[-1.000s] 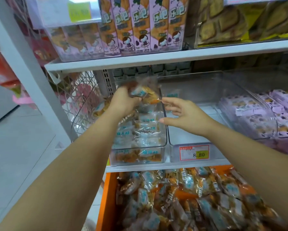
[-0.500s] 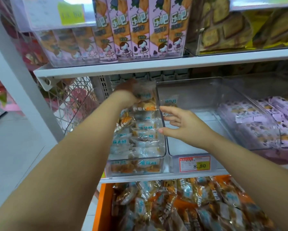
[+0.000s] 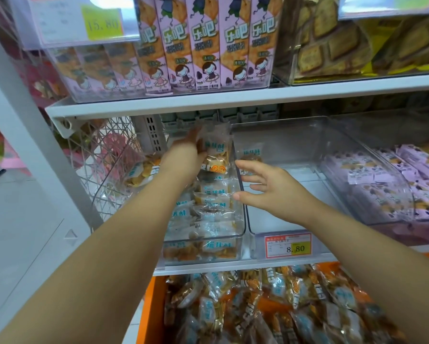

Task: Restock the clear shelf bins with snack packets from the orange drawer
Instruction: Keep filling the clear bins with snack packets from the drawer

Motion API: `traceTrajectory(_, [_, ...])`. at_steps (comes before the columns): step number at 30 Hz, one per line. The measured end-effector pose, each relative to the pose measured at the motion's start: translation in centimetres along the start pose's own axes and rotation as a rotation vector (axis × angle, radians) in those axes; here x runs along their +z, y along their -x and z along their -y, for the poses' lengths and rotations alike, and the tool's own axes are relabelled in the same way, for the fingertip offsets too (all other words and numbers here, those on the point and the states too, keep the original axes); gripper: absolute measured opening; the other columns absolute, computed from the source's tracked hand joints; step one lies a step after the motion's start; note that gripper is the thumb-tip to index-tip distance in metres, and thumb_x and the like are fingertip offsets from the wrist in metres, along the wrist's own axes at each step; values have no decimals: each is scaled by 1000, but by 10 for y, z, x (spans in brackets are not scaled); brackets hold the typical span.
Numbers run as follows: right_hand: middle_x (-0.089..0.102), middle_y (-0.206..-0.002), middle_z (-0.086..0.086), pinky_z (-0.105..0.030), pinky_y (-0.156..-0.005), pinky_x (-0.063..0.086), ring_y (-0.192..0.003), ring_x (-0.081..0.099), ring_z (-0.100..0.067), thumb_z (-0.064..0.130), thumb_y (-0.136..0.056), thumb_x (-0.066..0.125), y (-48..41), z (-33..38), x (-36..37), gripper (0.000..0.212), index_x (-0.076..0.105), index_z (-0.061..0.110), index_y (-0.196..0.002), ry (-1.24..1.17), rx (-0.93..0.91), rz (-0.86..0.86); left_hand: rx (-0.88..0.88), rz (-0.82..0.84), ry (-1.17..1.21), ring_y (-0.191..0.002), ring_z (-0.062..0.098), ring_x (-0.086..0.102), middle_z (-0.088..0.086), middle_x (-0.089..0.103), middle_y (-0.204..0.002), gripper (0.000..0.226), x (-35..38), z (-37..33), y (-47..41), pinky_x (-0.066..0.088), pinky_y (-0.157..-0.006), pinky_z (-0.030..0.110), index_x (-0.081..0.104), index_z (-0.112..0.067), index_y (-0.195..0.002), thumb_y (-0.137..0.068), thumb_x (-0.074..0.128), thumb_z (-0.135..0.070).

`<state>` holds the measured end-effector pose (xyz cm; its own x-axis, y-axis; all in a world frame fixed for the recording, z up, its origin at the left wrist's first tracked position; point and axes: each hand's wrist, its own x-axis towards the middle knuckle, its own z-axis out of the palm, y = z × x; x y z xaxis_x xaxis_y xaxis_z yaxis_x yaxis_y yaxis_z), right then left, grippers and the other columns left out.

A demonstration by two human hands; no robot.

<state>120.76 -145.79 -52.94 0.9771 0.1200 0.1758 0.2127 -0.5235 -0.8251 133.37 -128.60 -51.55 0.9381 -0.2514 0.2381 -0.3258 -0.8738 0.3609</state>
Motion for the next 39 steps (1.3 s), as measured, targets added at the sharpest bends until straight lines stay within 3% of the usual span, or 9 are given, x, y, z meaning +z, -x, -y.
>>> traceTrajectory(4, [44, -144, 8, -21, -100, 42, -123, 47, -3, 27, -83, 72, 0, 1, 0, 67, 39, 27, -142, 1, 5, 2, -38, -38, -46, -96, 33, 61, 19, 56, -123, 65, 7, -1, 4, 46, -69, 36, 16, -32, -149, -96, 53, -29])
traceTrajectory(7, [44, -144, 7, -20, -100, 41, -122, 46, -2, 26, -83, 71, 0, 1, 0, 67, 39, 27, -142, 1, 8, 5, -5, -7, 2, -101, 33, 63, 22, 24, -152, 88, 6, -5, 12, 52, -74, 36, -3, -40, -150, -92, 61, -26])
traceTrajectory(10, [44, -143, 8, -18, -99, 41, -120, 46, 0, 26, -83, 71, 0, 1, 0, 67, 39, 27, -142, -6, 7, 6, 76, -23, -92, -108, 40, 60, 18, 9, -157, 83, 5, -8, 25, 50, -86, 40, 8, -44, -149, -91, 63, -22])
traceTrajectory(16, [44, -144, 9, -17, -98, 41, -118, 45, 2, 25, -83, 71, 0, 0, 1, 67, 39, 27, -142, -12, 10, 1, -24, 49, -244, -121, 42, 50, 19, 14, -155, 77, 12, -15, 20, 33, -107, 51, 10, -39, -149, -92, 61, -32])
traceTrajectory(22, [43, -145, 8, -15, -97, 40, -118, 44, 2, 26, -84, 70, 0, 2, 1, 66, 38, 27, -142, 1, 14, -3, -80, 86, -346, -118, 38, 51, 15, 37, -141, 76, 13, -20, 12, 28, -105, 53, 10, -41, -147, -91, 60, -32])
traceTrajectory(27, [42, -145, 8, -19, -100, 36, -126, 44, -4, 32, -85, 68, 1, 9, -2, 65, 38, 29, -143, 149, 16, 19, -57, 91, -233, -136, 35, 37, 16, 26, -154, 86, -12, -15, 26, 21, -111, 57, -2, -45, -149, -89, 59, -48])
traceTrajectory(33, [45, -143, 6, -13, -100, 21, -131, 39, -11, 26, -88, 64, 0, 35, 7, 49, 52, 23, -135, 472, -112, -108, 12, -75, -19, -121, 30, 52, 6, 51, -136, 49, -47, 30, 80, 44, -97, 48, 47, -28, -138, -91, 61, -32])
traceTrajectory(36, [52, -138, 3, -24, -106, 31, -127, 46, -15, 23, -90, 60, -2, 55, 27, 41, 56, 22, -131, 480, -139, -65, -15, -94, 40, -113, 29, 55, 8, 57, -127, 40, -60, 53, 109, 47, -91, 42, 56, -23, -131, -91, 62, -22])
traceTrajectory(39, [56, -131, 1, -26, -90, 44, -114, 56, -17, 26, -92, 58, -7, 70, 51, 38, 56, 24, -130, 516, -100, 73, -18, -73, 73, -112, 26, 56, 8, 59, -127, 40, -69, 67, 137, 44, -91, 34, 56, -21, -131, -92, 61, -19])
